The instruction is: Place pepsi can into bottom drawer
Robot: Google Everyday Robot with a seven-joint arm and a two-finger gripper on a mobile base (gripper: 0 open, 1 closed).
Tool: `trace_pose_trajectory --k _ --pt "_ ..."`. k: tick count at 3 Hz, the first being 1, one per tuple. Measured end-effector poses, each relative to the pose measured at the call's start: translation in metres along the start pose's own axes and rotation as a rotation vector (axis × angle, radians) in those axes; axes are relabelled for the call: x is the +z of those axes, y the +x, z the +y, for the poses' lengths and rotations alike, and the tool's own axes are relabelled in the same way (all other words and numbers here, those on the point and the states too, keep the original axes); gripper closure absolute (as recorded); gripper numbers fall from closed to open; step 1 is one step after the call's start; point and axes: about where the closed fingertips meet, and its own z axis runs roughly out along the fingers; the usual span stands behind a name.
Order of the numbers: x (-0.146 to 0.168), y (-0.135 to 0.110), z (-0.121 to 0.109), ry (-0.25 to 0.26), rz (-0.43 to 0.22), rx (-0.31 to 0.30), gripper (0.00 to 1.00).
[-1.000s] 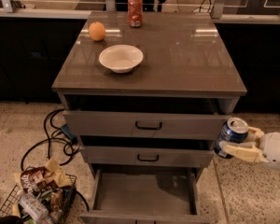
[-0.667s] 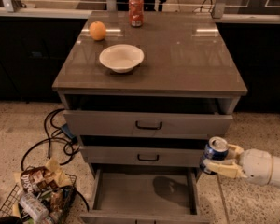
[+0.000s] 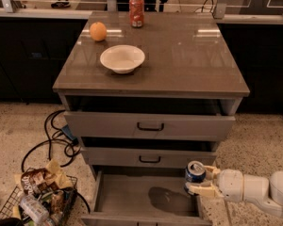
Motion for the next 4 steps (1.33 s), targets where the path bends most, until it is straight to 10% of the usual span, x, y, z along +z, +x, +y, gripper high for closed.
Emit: trace_pose_trajectory --k 2,4 --pt "0.020 0.010 -0.012 -0.018 -0.008 -0.022 1.00" --pt "0.118 0.062 -0.047 -0.149 -0.040 -0.099 1.00"
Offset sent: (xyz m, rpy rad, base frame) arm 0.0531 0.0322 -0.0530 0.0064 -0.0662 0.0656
